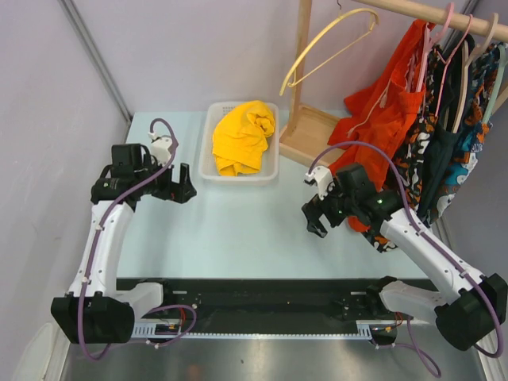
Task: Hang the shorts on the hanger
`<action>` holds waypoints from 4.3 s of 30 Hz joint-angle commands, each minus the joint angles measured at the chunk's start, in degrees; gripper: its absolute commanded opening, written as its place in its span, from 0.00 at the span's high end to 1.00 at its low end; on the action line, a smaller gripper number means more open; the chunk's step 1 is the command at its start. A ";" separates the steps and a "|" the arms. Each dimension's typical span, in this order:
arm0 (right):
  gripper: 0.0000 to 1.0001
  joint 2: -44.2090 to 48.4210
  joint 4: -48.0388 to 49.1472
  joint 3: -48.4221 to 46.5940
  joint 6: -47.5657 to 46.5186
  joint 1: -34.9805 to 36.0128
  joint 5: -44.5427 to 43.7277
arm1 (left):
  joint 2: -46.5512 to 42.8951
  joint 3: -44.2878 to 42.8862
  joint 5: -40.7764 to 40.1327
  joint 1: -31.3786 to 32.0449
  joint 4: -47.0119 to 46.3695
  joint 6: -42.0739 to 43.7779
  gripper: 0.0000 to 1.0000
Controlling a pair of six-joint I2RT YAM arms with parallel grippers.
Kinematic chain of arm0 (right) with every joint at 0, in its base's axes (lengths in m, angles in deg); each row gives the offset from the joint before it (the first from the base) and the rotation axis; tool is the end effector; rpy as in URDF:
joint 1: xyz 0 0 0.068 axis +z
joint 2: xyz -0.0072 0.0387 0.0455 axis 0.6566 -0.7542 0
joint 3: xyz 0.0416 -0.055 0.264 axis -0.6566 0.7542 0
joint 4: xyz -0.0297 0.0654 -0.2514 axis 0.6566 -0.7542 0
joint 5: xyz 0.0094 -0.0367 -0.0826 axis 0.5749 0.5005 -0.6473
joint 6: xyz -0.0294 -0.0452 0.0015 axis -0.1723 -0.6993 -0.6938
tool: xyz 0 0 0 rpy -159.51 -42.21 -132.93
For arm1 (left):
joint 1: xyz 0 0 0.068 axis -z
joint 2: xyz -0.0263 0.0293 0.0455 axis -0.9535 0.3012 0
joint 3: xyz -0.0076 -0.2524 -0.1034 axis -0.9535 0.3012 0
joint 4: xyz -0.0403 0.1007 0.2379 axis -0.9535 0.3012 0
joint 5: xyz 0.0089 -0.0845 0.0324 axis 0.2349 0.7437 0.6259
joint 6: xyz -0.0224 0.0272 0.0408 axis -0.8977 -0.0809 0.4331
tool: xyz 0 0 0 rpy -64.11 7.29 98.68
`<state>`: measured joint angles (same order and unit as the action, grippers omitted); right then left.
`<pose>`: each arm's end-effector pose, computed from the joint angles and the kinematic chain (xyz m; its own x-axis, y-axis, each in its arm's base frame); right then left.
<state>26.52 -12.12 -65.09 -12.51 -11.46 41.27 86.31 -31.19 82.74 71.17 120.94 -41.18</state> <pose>0.1835 0.1161 0.2914 -0.4546 -0.5874 -0.6696 -0.8042 0.5939 0.0250 0.2164 -0.0111 0.3387 -0.6683 0.1541 -0.7277 0.4157 0.8887 -0.1936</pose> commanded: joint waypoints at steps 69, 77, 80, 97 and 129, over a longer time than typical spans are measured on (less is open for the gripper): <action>0.00 1.81 5.32 -7.07 0.89 -9.28 12.03 | 46.96 -75.15 -12.86 23.53 11.82 -2.28 1.00; 0.00 3.04 2.33 -8.65 -1.83 -7.96 11.68 | 28.25 -60.32 5.86 24.33 9.99 -8.07 1.00; 0.00 3.30 0.31 -8.91 -3.07 -7.61 11.59 | 23.33 -51.44 8.67 25.11 10.77 -9.14 0.99; 0.00 -1.61 -3.56 -9.00 -3.60 -5.77 14.32 | 8.16 9.49 13.85 28.11 -14.70 -44.45 0.94; 0.00 -3.91 -0.04 -9.00 0.09 -9.10 17.22 | -1.31 15.90 -4.33 60.09 -4.24 60.64 0.16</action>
<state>21.93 -13.46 -71.87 -13.64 -19.44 56.64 82.62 -21.40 86.42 125.48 119.65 2.45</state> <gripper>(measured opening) 0.993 0.853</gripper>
